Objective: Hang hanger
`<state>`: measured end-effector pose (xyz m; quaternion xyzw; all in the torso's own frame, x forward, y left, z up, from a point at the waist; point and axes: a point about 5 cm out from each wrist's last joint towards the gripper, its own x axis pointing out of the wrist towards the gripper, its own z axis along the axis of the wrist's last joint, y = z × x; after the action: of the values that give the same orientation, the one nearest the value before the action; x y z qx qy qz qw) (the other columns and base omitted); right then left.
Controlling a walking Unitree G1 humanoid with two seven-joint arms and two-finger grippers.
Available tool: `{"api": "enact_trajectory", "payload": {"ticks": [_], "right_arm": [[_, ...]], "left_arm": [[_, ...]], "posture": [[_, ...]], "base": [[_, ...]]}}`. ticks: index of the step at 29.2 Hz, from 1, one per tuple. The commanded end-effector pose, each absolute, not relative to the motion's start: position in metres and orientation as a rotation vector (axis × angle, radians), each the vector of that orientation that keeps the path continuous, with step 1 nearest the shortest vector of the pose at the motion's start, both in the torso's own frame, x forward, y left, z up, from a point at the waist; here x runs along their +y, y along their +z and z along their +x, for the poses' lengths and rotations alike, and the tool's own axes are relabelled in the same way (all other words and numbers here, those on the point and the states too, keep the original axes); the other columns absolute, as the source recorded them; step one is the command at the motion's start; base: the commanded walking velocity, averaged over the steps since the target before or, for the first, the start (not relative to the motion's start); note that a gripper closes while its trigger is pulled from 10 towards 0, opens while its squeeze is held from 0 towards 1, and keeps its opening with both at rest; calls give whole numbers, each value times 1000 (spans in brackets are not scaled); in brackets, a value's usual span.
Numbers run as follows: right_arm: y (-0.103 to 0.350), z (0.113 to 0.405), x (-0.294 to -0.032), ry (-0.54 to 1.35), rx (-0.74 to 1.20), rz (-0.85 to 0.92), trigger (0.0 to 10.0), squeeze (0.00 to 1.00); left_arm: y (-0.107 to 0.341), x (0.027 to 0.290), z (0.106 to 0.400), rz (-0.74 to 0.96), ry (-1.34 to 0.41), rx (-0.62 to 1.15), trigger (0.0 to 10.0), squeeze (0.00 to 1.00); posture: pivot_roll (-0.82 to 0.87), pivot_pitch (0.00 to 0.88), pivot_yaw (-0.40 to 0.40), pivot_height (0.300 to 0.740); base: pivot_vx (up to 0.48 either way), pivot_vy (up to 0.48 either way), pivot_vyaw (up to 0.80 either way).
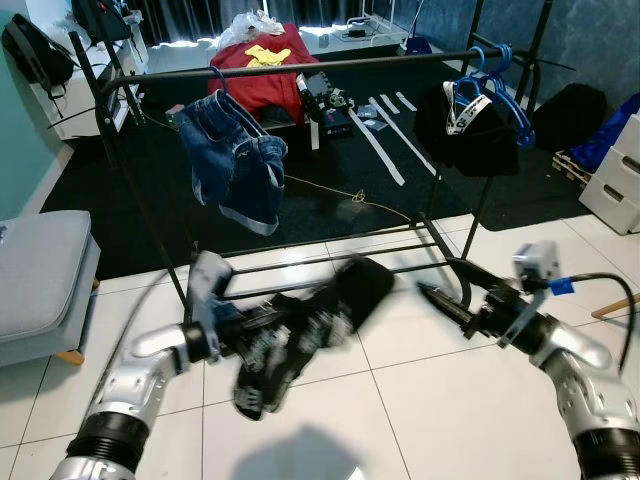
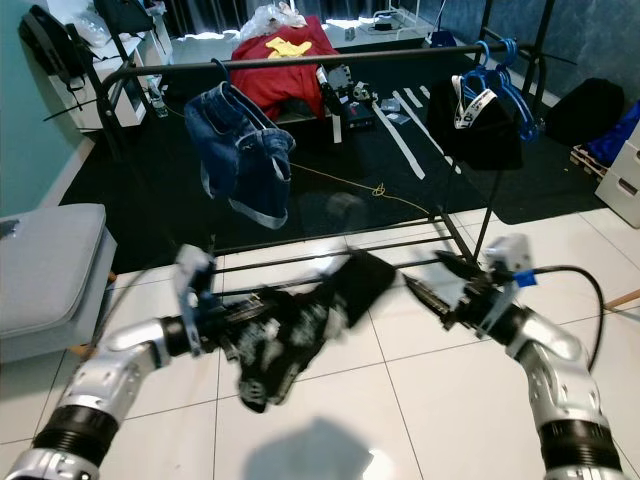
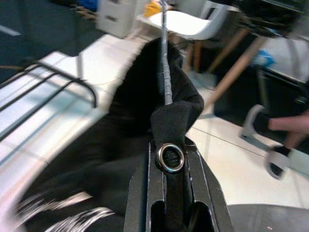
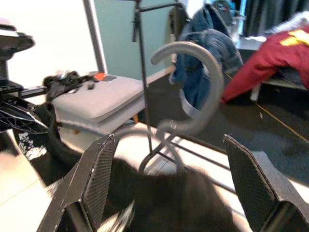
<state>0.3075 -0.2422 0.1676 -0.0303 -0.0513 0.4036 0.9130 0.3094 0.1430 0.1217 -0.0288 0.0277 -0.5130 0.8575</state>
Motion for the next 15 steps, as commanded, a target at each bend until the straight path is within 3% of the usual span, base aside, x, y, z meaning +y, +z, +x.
{"api": "enact_trajectory", "payload": {"ticks": [1,2,15], "right_arm": [[166,307,-244,851,-82,-92,10000,165],[169,308,-247,878,-61,-113,10000,0],[172,306,-258,977,28,-145,10000,0]], "left_arm": [[129,144,307,-67,-1112,13,0,0],[131,142,305,-69,-1156,5,0,0],[147,139,299,-146,-1282,-71,0,0]], "posture": [[8,88,53,740],[5,88,54,740],[4,89,51,740]], "base": [[0,0,0],[0,0,0],[0,0,0]]}}
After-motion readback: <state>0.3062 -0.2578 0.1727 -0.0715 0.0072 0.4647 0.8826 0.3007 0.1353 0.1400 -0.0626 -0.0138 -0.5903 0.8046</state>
